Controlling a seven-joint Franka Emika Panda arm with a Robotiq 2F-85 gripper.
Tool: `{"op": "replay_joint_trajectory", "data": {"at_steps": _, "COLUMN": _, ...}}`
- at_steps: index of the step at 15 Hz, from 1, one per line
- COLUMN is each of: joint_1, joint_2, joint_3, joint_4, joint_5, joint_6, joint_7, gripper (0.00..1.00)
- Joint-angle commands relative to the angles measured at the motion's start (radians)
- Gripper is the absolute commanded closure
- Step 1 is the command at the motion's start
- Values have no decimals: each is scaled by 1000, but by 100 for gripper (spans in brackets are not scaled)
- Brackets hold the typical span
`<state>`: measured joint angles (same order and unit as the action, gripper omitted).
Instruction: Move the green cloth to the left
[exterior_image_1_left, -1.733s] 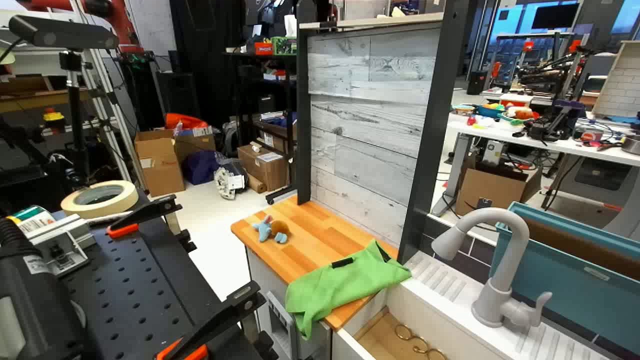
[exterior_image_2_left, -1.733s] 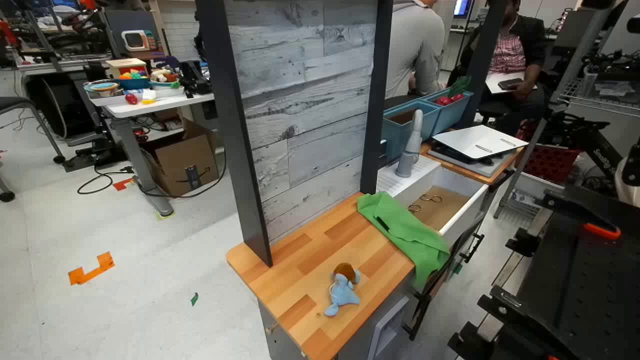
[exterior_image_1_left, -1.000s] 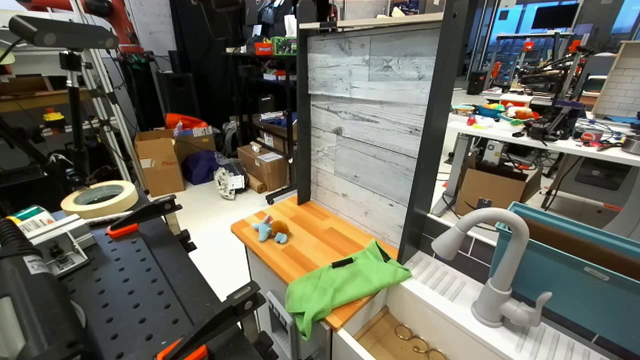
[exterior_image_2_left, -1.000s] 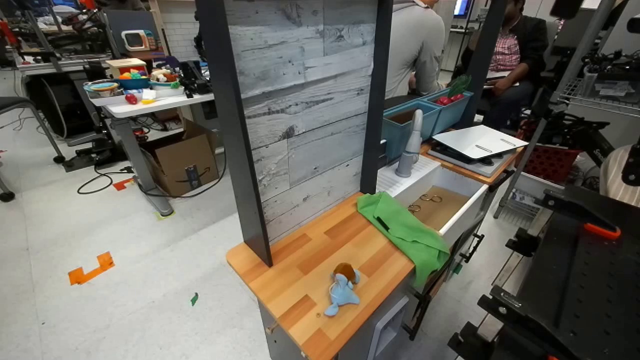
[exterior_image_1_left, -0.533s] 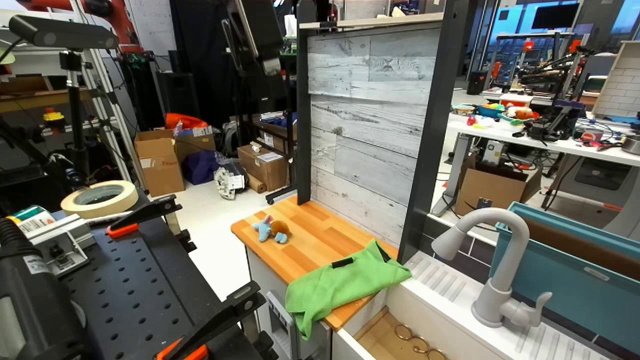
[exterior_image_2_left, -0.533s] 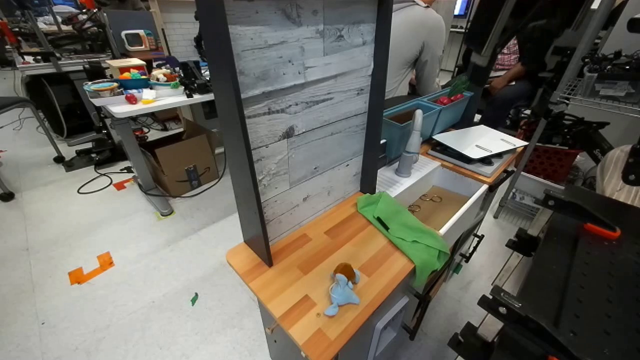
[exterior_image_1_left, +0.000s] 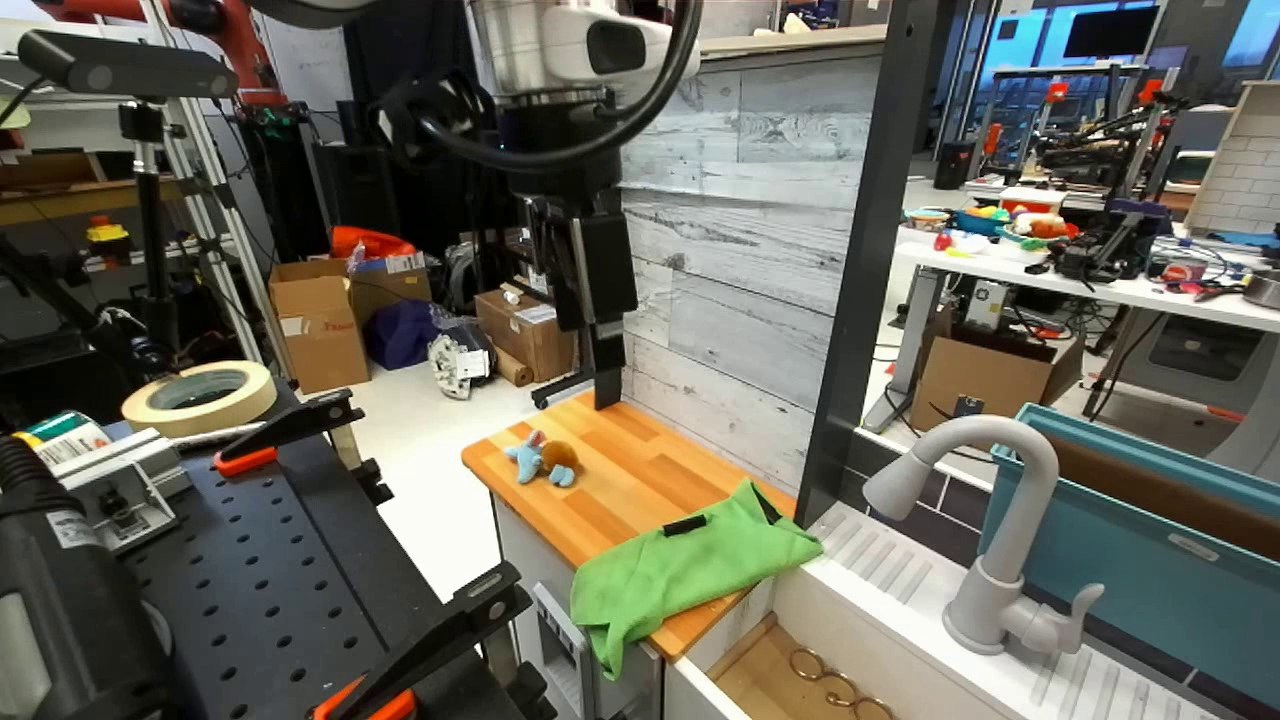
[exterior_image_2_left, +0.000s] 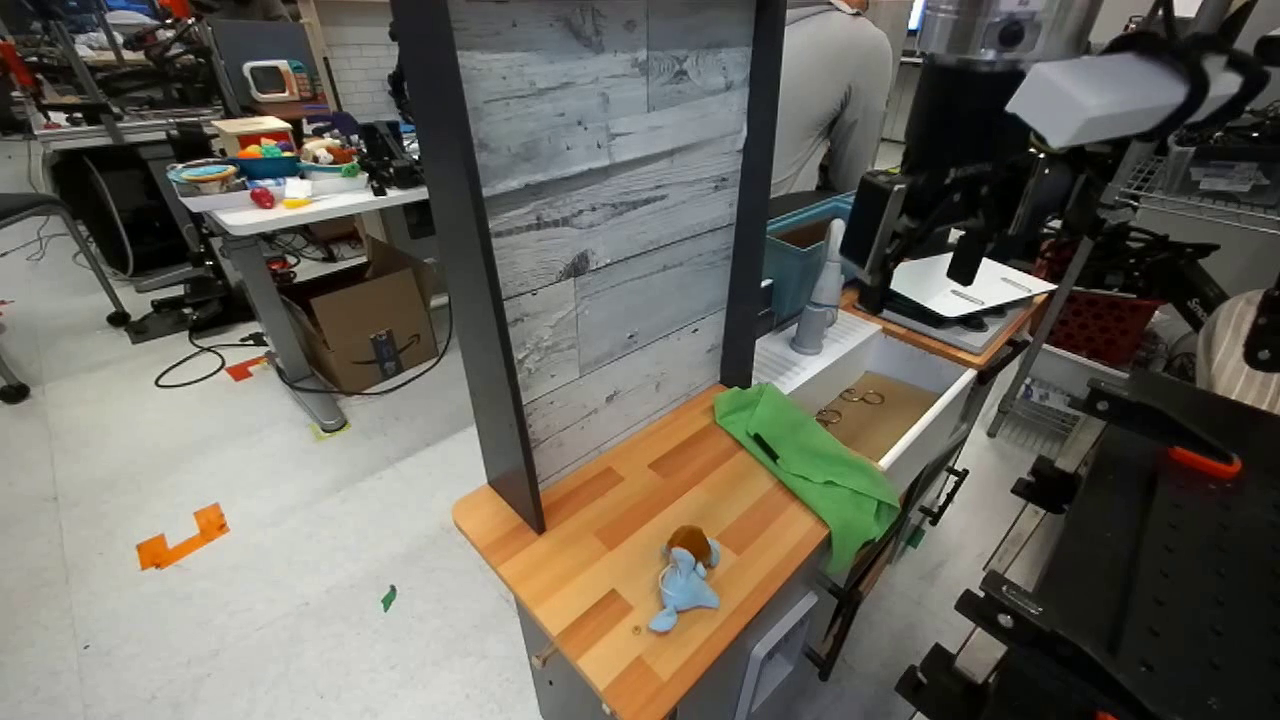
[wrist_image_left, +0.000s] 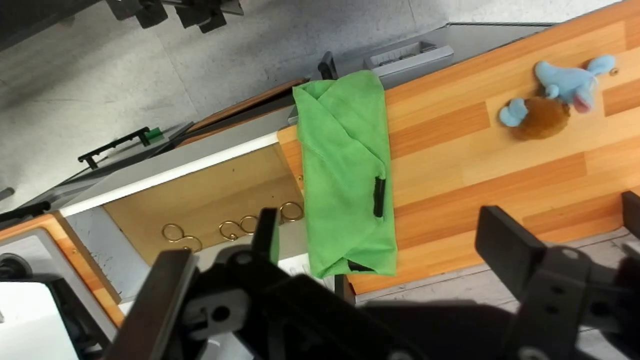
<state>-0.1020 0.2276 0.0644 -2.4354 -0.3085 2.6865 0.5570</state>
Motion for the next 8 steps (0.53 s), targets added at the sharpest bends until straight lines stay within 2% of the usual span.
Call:
{"op": "replay_joint_trajectory", "data": {"at_steps": 1, "joint_1": 74, "joint_2": 4, "joint_3": -70, "joint_4": 6, "joint_5": 38, "joint_6": 2, "joint_7": -28, "gripper": 0}}
{"op": "replay_joint_trajectory", "data": {"at_steps": 4, "joint_1": 77, "joint_2": 3, "joint_3": -70, "joint_4": 10, "joint_5": 37, "joint_6": 3, "joint_7": -26, "gripper": 0}}
{"op": "replay_joint_trajectory", "data": {"at_steps": 6, "joint_1": 122, "joint_2": 33, "joint_3": -116, "joint_4": 17, "joint_5": -24, "joint_6": 27, "joint_7": 32, "gripper": 0}}
{"op": "replay_joint_trajectory", "data": {"at_steps": 8, "joint_1": 157, "joint_2": 94, "joint_3": -148, "joint_4": 50, "joint_5": -38, "joint_6": 28, "joint_7": 34, "gripper": 0}}
